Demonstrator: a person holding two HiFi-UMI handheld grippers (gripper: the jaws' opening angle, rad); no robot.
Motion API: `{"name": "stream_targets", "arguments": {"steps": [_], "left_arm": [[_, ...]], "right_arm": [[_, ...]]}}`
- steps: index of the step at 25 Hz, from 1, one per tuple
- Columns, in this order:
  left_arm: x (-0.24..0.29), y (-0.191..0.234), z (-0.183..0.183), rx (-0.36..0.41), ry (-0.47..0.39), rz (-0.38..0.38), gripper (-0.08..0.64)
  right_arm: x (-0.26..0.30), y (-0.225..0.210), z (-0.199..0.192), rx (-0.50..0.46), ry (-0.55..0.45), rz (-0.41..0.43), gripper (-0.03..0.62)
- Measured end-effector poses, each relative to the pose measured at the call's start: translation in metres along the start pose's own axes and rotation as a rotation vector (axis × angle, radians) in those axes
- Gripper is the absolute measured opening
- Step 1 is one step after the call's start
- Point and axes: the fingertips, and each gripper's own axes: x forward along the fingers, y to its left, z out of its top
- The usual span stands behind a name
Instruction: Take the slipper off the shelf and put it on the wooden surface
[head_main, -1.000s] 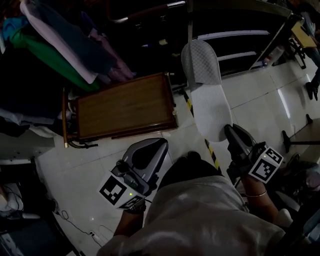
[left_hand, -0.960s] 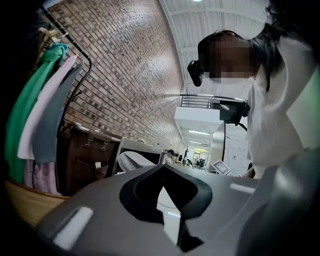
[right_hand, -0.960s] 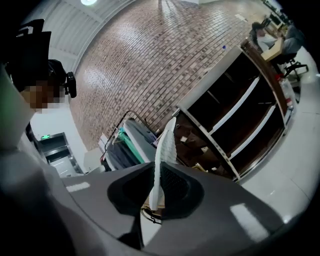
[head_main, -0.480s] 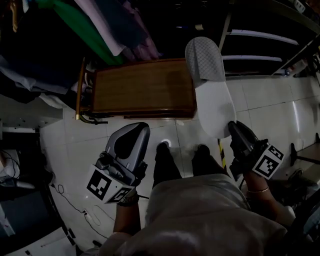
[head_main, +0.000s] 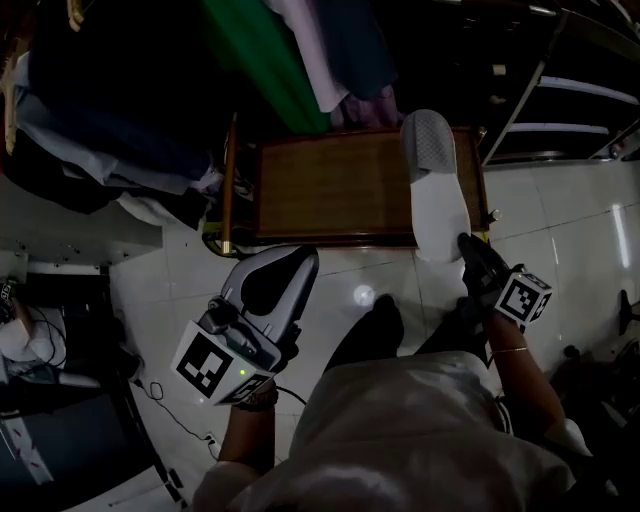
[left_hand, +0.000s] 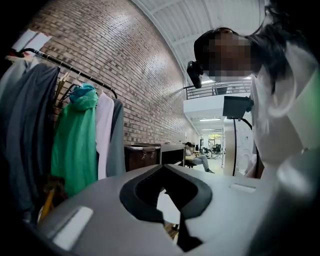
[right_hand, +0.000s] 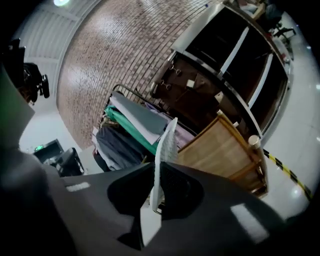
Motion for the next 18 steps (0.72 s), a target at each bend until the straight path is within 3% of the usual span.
{"name": "stream_targets", "arguments": {"steps": [4,7,9,12,14,18], "left_arm": [[-0.026,0.016,-0.023,-0.044,0.046,-0.011,-0.005],[-0.030,0.020,-0.021,-0.115,-0.006,-0.037,-0.005],[-0.040,0.021,-0.029,-0.111,0.019,-0.047,-0.005],[-0.058,0.033,-0.041,-0.107,0.065,-0.038,-0.005],[-0.064,0.045,-0.045,-0.123,0.066,-0.034,-0.005],[-0.062,0.056,-0.048,-0.135,0.054,-0.068,-0.005]], "right_arm": [[0.068,-0.040,-0.049,0.045,0.055,-0.045,0.034],[0.107,-0.066,-0.061,0.056,0.060,-0.096,0.034],[0.120,-0.077,-0.066,0.044,0.063,-0.138,0.034],[0.118,-0.100,-0.074,-0.039,0.085,-0.307,0.041],[0.115,-0.112,-0.077,-0.095,0.118,-0.417,0.087],[0.103,-0.121,-0.071,-0.172,0.153,-0.543,0.164]]}}
